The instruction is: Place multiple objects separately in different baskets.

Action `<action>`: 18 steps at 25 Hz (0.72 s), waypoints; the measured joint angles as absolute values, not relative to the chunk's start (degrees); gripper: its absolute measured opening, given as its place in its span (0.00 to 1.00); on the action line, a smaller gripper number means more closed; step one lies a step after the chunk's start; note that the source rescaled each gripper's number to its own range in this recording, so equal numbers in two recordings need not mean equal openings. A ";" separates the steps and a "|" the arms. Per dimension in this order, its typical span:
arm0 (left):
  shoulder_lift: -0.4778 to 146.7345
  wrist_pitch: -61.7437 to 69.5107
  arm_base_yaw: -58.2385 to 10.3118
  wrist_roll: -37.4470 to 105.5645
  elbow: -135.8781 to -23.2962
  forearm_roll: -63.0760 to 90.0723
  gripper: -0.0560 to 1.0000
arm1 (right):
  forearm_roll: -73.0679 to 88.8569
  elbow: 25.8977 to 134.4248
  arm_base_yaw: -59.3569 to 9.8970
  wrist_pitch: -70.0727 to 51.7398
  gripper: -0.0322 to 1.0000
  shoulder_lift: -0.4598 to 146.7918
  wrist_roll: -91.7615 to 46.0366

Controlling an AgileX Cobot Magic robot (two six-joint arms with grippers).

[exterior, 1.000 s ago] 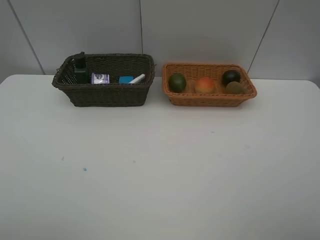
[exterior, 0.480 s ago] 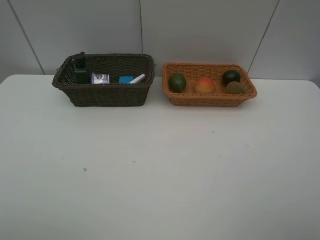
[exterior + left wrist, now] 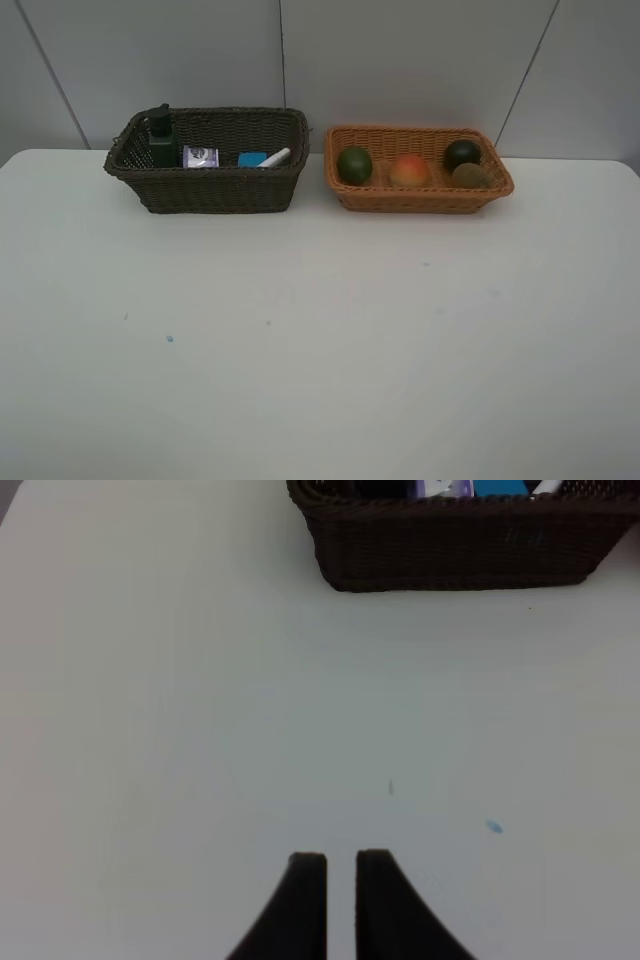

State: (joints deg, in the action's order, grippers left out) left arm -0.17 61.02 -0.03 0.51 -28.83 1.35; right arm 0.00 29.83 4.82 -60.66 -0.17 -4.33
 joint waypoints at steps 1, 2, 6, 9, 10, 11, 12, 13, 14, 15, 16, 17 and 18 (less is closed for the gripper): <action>-0.17 61.02 -0.03 0.51 -28.83 1.35 0.05 | 0.00 29.83 4.82 -60.66 1.00 -0.17 -4.33; -0.17 61.02 -0.03 0.51 -28.83 1.35 0.05 | 0.00 29.83 4.82 -60.66 1.00 -0.17 -4.33; -0.17 61.02 -0.03 0.51 -28.76 1.35 0.05 | 0.00 29.83 4.82 -60.66 1.00 -0.17 -4.33; -0.17 61.02 -0.03 0.51 -28.76 1.35 0.05 | 0.00 29.83 4.82 -60.66 1.00 -0.17 -4.33; -0.17 61.02 -0.03 0.51 -28.76 1.35 0.05 | 0.00 29.83 4.82 -60.66 1.00 -0.17 -4.33; -0.17 61.02 -0.03 0.51 -28.76 1.35 0.05 | 0.00 29.83 4.82 -60.66 1.00 -0.17 -4.33; -0.17 61.02 -0.03 0.51 -28.76 1.35 0.05 | 0.00 29.83 4.82 -60.66 1.00 -0.17 -4.33; -0.17 61.02 -0.03 0.51 -28.76 1.35 0.05 | 0.00 29.83 4.82 -60.66 1.00 -0.17 -4.33; -0.17 61.02 -0.03 0.51 -28.76 1.35 0.05 | 0.00 29.83 4.82 -60.66 1.00 -0.17 -4.33; -0.17 61.02 -0.03 0.51 -28.76 1.35 0.05 | 0.00 29.83 4.82 -60.66 1.00 -0.17 -4.33; -0.17 61.02 -0.03 0.51 -28.76 1.35 0.05 | 0.00 29.83 4.82 -60.66 1.00 -0.17 -4.33; -0.17 61.02 -0.03 0.51 -28.76 1.35 0.05 | 0.00 29.83 4.82 -60.66 1.00 -0.17 -4.33; -0.17 61.02 -0.03 0.51 -28.76 1.35 0.05 | 0.00 29.83 4.82 -60.66 1.00 -0.17 -4.33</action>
